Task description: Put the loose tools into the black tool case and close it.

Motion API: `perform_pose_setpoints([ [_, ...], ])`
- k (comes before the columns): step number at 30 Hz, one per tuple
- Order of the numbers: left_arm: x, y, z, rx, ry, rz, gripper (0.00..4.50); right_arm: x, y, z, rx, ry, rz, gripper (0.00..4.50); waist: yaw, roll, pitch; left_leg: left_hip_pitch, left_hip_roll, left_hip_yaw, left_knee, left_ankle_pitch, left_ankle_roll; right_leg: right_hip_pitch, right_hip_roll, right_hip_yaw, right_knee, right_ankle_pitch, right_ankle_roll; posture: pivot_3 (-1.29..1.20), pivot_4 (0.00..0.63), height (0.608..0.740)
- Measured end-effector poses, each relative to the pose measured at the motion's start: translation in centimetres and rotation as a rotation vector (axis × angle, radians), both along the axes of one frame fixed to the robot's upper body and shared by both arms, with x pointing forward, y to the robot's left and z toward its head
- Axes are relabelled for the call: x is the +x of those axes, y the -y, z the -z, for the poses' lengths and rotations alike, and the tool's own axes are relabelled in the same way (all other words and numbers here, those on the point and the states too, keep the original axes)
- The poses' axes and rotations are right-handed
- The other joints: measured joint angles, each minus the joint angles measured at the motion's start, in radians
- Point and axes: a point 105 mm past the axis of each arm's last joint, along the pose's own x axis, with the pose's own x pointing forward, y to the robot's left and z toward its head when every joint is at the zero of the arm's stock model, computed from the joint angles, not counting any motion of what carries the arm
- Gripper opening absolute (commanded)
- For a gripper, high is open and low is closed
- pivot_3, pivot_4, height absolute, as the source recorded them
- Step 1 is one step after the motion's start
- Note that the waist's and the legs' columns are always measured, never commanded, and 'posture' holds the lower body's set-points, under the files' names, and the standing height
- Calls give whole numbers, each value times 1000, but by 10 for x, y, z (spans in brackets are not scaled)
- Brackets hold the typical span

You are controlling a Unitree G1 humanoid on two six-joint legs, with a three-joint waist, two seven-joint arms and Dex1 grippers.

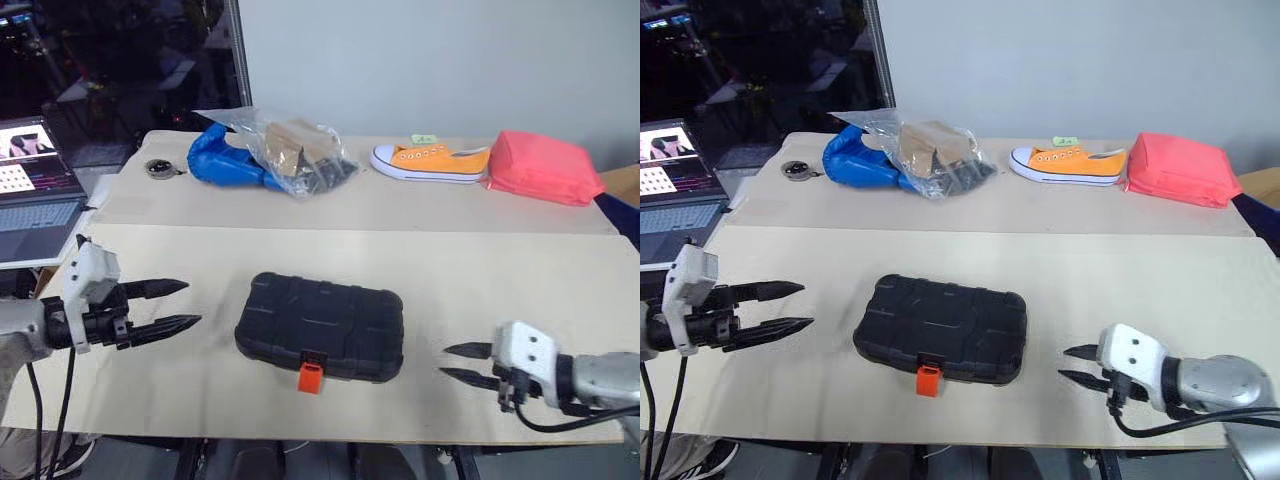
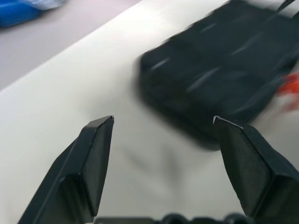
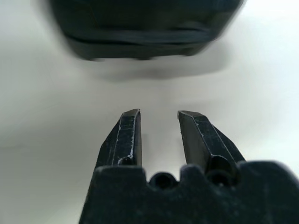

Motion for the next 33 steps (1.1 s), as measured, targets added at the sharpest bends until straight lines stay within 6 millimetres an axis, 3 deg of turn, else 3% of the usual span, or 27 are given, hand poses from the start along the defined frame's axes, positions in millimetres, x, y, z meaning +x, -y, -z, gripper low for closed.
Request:
perform_pose_setpoints([
  [2,-18,14,-1,-10,-49,91,3546,-10,-20,-6,75,-61,-70,240,-9,-1,0,0,2,-3,0,0,-1,0,1,0,0,0,-1,0,150,740],
  [3,-26,23,-2,-21,-69,141,3546,-17,-33,-6,107,-100,-121,112,-8,-1,0,1,2,-4,0,0,-1,0,1,0,1,0,-2,0,150,740],
  [9,-49,43,-5,6,-88,255,3546,-16,-67,18,59,-162,-233,112,-4,-1,1,2,0,-4,1,0,-1,-2,0,1,0,-4,-10,0,150,740],
  [15,-52,54,-6,36,-53,279,3546,28,-79,34,53,-71,-62,112,-5,-2,1,-1,-1,-2,1,0,-1,-4,1,1,0,-3,-10,0,150,740],
  [19,-53,60,-6,55,-12,272,3546,61,-84,33,140,-20,135,112,-9,-2,1,-2,0,-2,0,0,0,-8,3,2,2,1,-5,0,150,740],
  [23,-48,64,-5,40,13,218,3546,99,-96,26,238,25,302,112,-14,-2,1,-7,0,-2,0,0,0,-14,7,2,3,5,-12,0,150,740],
  [28,-34,77,-2,9,41,157,3546,138,-102,23,278,52,415,112,-13,-1,1,-8,-1,-2,1,0,0,-14,7,2,3,7,-13,0,150,740],
  [31,-20,87,2,9,68,133,3546,144,-104,19,277,44,379,779,-9,-1,1,-10,-1,-2,0,0,0,-15,7,2,3,7,-13,0,150,740],
  [33,-8,89,6,8,78,100,3546,139,-97,15,266,31,335,1552,-6,-1,1,-11,-2,-2,0,0,0,-15,7,1,3,6,-12,0,150,740],
])
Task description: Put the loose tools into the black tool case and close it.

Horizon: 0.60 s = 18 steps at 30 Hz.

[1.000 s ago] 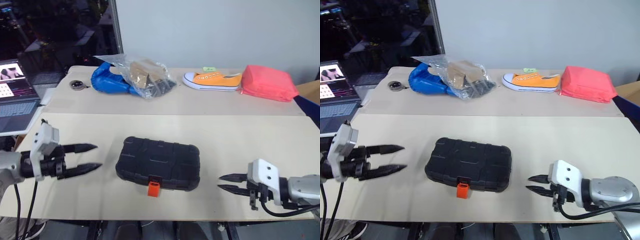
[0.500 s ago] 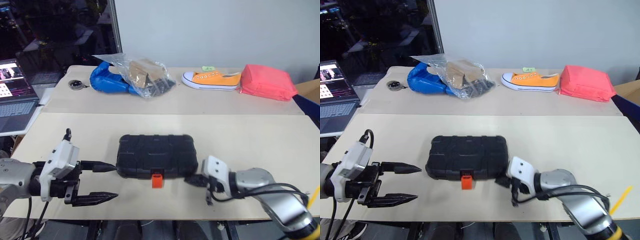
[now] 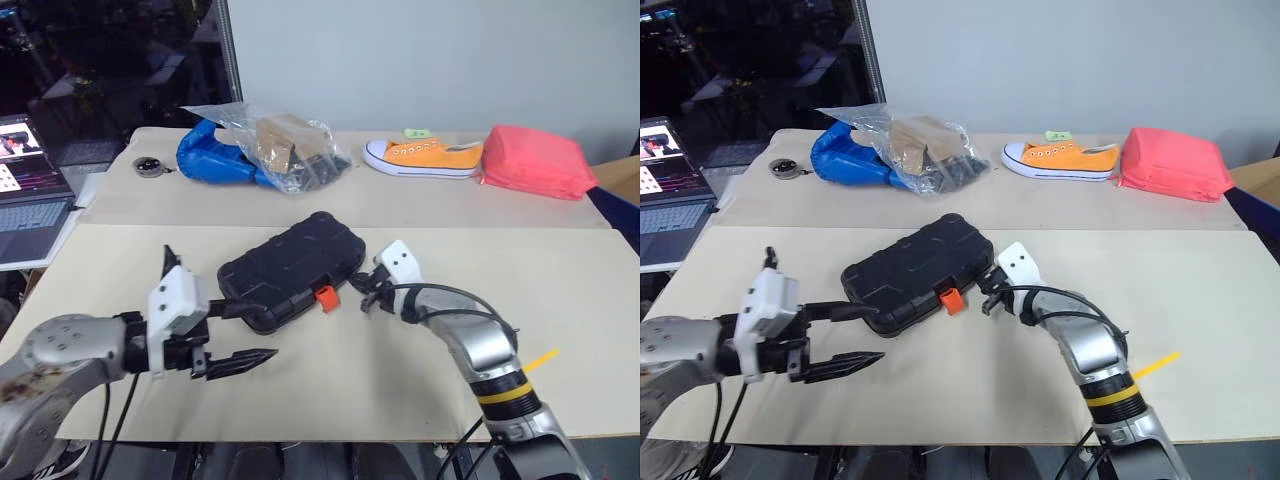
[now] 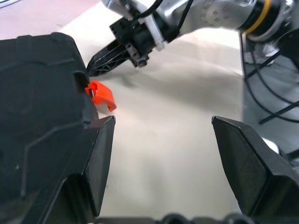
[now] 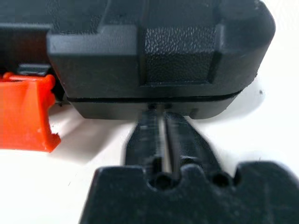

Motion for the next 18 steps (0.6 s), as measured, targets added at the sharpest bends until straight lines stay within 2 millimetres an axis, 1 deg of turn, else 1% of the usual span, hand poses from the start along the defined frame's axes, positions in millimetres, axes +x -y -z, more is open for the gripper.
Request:
perform_pose_setpoints([
  [2,12,-1,9,11,-11,-36,3546,-12,3,-11,17,-13,-48,2237,1,0,0,-2,0,-1,0,-1,1,-1,0,-1,0,0,0,0,150,740],
  [3,14,-1,13,20,-15,-42,3546,-17,4,-13,21,-23,-66,2437,2,0,0,-2,0,-1,0,-1,1,-1,0,-1,-1,0,0,0,150,740],
  [5,19,-1,27,53,-32,-44,3546,-33,4,-20,44,-68,-104,3185,1,0,0,-3,0,-1,0,-2,1,-1,0,-1,-1,-1,0,0,150,740],
  [6,20,0,33,63,-43,-42,3546,-39,2,-21,44,-85,-123,3415,-1,0,0,-3,0,-1,0,-2,1,-1,0,-1,-1,-1,0,0,150,740],
  [7,21,1,39,66,-54,-36,3546,-47,-3,-22,47,-108,-141,3780,-4,0,0,-3,1,-1,0,-2,1,-1,1,-1,-1,-1,0,0,150,740],
  [9,22,3,43,70,-39,-17,3546,-54,-12,-20,52,-148,-154,4460,-5,0,0,-2,1,-2,0,-2,1,-1,1,-1,0,0,0,0,150,740],
  [12,22,2,45,84,-24,5,3546,-62,-29,-12,79,-215,-155,4460,-4,0,0,0,0,-1,1,-2,1,1,1,0,0,-1,0,0,150,740],
  [16,23,0,47,94,-20,28,3546,-61,-43,-6,89,-245,-93,4460,-3,1,-1,1,0,-1,2,-1,1,1,0,0,0,0,1,0,150,740],
  [18,22,0,47,97,-16,39,3546,-57,-45,-4,82,-235,-44,4460,-2,1,-1,0,0,-1,2,-1,1,1,0,0,0,0,1,0,150,740],
])
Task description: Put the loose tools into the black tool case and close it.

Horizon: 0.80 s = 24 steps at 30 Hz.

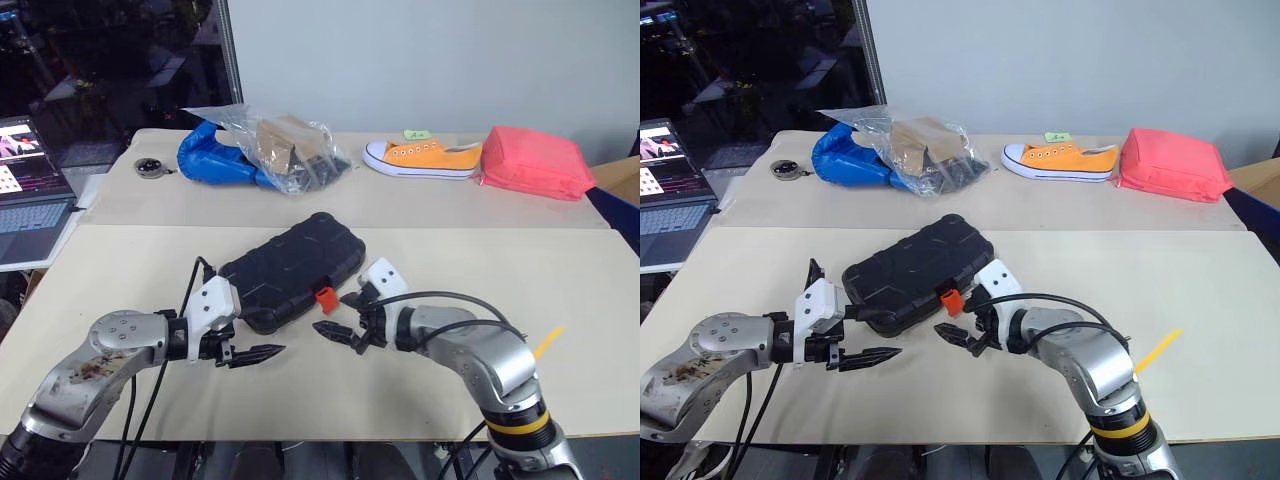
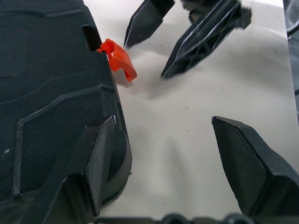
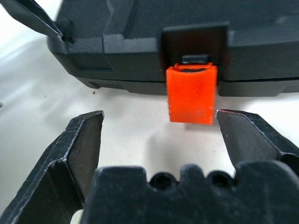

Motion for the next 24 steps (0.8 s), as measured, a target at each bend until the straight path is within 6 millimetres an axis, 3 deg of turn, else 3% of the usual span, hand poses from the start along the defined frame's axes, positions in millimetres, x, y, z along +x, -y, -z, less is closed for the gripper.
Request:
perform_pose_setpoints([
  [4,-2,-2,0,3,0,11,3546,7,-2,2,-15,17,67,4460,-2,0,0,0,0,0,-1,0,0,0,0,0,0,0,0,0,150,740],
  [8,-2,-3,0,1,3,12,3546,13,-2,5,-38,22,97,3465,-2,0,0,-1,0,0,-1,0,0,-1,0,0,0,0,0,0,150,740],
  [14,-2,-3,0,3,0,8,3546,15,-5,5,-43,39,91,1382,-1,0,0,0,0,0,-1,0,0,0,0,0,0,0,0,0,150,740],
  [15,-2,-3,0,3,0,7,3546,15,-6,5,-41,41,85,1199,-1,0,0,0,0,0,-1,0,0,0,0,0,0,0,0,0,150,740],
  [24,-2,-3,0,4,1,2,3546,16,-4,-2,-23,102,45,1173,0,0,0,-1,0,0,-1,0,0,-1,0,0,0,0,0,0,150,740],
])
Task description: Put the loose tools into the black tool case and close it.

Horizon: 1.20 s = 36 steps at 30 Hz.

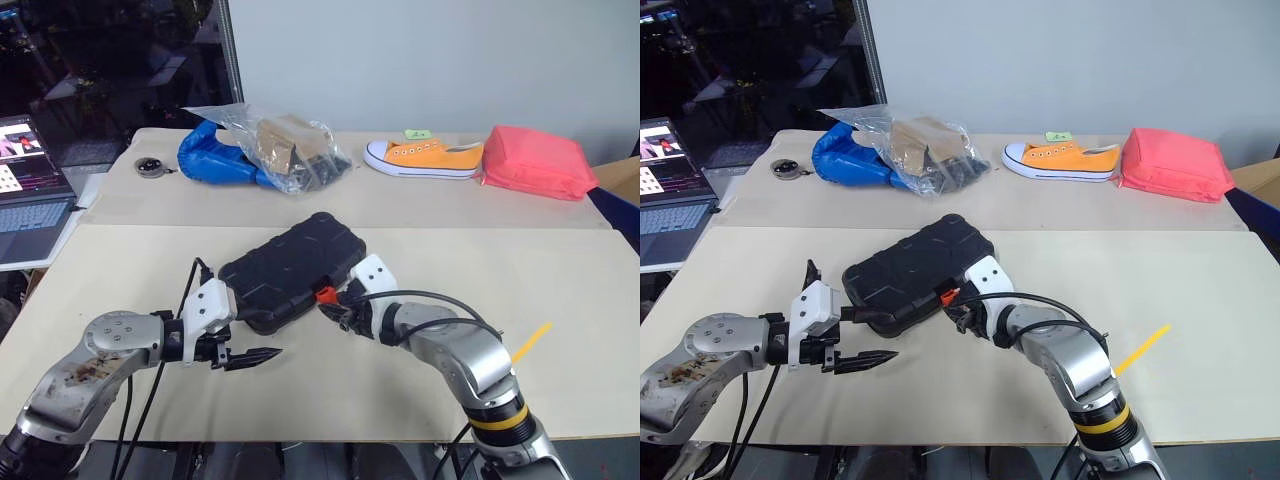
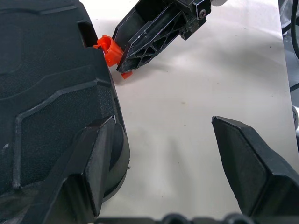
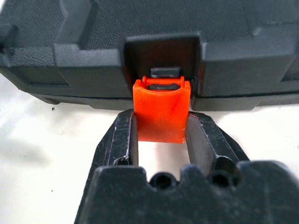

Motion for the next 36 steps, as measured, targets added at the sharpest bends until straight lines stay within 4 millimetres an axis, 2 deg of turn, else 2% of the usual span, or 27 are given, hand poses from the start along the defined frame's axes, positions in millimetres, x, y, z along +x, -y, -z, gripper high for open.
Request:
perform_pose_setpoints([
  [5,0,0,0,0,2,-4,3546,4,-3,-1,20,9,-6,1173,0,0,0,0,0,0,0,0,0,0,0,0,0,0,0,0,150,740],
  [7,1,0,0,2,3,-8,3546,7,-6,-1,25,4,-5,2187,-2,0,0,0,0,0,0,0,0,0,0,0,0,0,0,0,150,740],
  [11,0,3,7,13,-31,-6,3546,12,-11,-3,38,16,-14,3511,-3,0,0,1,0,0,0,0,0,0,1,0,1,0,0,0,150,740],
  [14,1,2,14,21,-58,-16,3546,9,-7,-4,37,18,-22,3511,-1,0,0,0,0,0,0,0,0,0,1,0,1,0,0,0,150,740],
  [19,1,1,14,22,-62,-16,3546,6,25,-12,11,34,19,2063,3,0,0,-2,0,0,0,0,0,-1,-1,0,-1,0,1,0,150,740],
  [24,2,0,16,29,-66,-27,3546,2,25,-5,18,-3,4,289,-4,0,0,-1,0,-1,0,0,0,-1,1,0,0,0,0,0,150,740],
  [25,3,0,16,30,-65,-29,3546,4,23,-4,25,-13,5,85,-4,0,0,0,1,-1,0,0,0,-1,1,0,0,0,0,0,150,740],
  [30,6,1,16,14,-71,-39,3546,16,3,4,26,-50,2,85,-3,0,0,0,0,-1,0,1,1,-1,1,0,0,0,3,0,150,740],
  [34,8,2,15,-3,-75,-56,3546,27,-4,16,4,-69,28,85,-1,0,0,-1,0,-1,0,1,1,-1,1,0,0,1,1,0,150,740],
  [36,8,5,9,-69,-85,-63,3546,29,-5,18,6,-68,38,85,-1,0,0,-2,0,-1,0,1,1,-2,1,0,0,2,0,0,150,740],
])
